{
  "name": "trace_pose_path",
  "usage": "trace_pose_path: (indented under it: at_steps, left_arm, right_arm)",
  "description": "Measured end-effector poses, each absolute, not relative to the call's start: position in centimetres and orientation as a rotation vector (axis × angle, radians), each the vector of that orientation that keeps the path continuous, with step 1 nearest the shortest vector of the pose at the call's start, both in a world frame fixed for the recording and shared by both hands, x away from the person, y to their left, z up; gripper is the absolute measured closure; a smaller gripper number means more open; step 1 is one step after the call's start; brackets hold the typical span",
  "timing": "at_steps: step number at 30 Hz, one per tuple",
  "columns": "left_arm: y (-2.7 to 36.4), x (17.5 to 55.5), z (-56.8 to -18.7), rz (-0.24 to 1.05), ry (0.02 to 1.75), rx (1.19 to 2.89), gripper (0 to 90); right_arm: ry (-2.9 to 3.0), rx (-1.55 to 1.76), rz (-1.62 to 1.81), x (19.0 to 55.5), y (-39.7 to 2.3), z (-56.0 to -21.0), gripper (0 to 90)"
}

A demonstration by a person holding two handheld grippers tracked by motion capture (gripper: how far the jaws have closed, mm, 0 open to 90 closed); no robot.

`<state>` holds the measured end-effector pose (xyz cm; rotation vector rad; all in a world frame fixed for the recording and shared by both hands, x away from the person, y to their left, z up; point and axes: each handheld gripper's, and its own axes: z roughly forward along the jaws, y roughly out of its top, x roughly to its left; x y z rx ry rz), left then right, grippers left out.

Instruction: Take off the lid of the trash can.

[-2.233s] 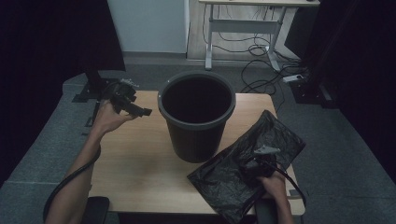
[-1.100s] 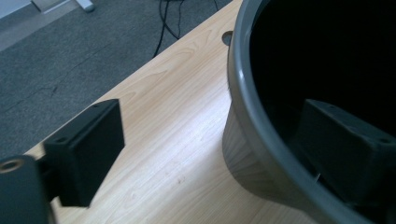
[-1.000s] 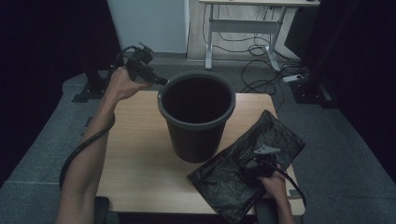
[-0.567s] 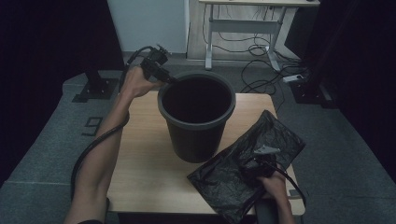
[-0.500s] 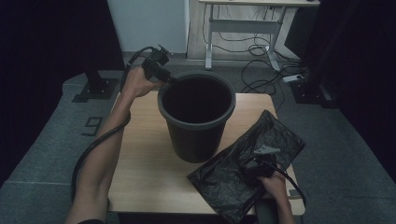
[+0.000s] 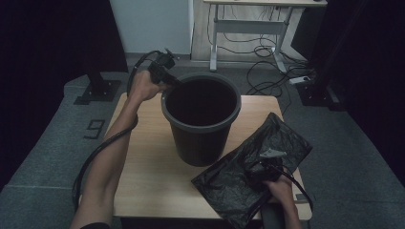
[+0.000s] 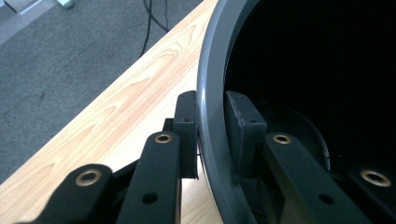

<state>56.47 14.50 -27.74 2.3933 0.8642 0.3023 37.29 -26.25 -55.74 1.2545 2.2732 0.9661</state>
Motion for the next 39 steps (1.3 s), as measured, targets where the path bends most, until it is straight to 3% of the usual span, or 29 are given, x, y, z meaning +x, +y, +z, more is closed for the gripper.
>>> trace_pose_path:
  at_steps: [24, 39]
  left_arm:
    - [14.7, 56.1, -25.2, 0.253, 0.944, 2.357, 77.6]
    - [15.3, 55.6, -22.9, 0.132, 1.03, 2.319, 78.6]
  right_arm:
    - [2.274, 1.255, 0.966, 37.3, -26.2, -55.7, 0.0]
    - [2.273, 1.255, 0.966, 37.3, -26.3, -55.7, 0.0]
